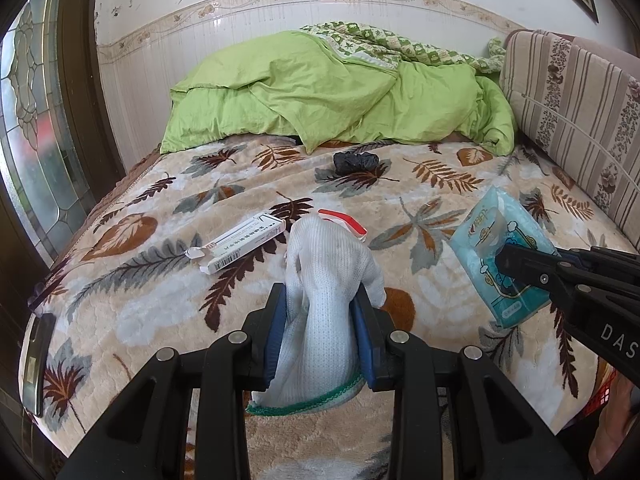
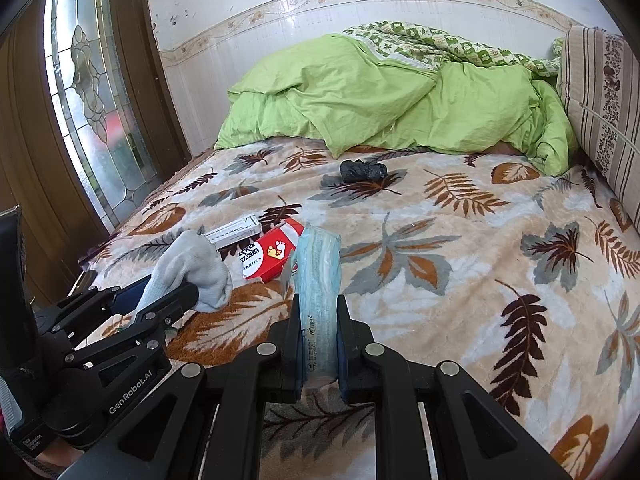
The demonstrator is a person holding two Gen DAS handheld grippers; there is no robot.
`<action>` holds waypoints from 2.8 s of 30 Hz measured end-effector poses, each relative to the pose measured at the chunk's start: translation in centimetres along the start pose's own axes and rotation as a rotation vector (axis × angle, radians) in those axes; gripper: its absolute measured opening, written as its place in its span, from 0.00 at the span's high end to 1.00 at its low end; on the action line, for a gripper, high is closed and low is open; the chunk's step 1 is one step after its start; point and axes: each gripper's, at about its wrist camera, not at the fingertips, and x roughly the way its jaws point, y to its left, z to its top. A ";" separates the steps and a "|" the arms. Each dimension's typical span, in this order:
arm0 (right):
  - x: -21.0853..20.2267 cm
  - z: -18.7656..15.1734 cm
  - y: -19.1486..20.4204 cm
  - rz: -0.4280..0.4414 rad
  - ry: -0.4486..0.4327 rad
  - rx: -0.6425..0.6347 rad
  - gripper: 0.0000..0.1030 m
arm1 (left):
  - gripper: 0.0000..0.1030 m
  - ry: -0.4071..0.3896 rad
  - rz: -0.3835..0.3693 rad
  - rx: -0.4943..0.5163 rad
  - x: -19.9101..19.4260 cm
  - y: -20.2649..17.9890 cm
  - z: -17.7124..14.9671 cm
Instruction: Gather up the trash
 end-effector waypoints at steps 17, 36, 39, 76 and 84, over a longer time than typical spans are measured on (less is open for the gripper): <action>0.0 0.0 0.0 0.001 0.000 0.000 0.88 | 0.70 0.003 -0.002 -0.003 0.0 0.1 0.0; 0.0 -0.1 -0.3 0.000 0.000 0.003 0.88 | 0.70 0.011 -0.034 -0.056 -0.1 0.5 -0.1; 0.0 0.0 -0.3 0.000 0.000 0.004 0.88 | 0.70 0.011 -0.032 -0.055 -0.1 0.7 -0.1; -13.6 -4.3 -7.4 -0.024 -0.139 0.212 0.88 | 0.70 0.023 -0.413 0.044 -5.1 -8.5 0.3; -25.0 -10.1 -15.9 -0.276 -0.197 0.370 0.88 | 0.70 0.018 -0.625 0.203 -8.9 -18.0 1.1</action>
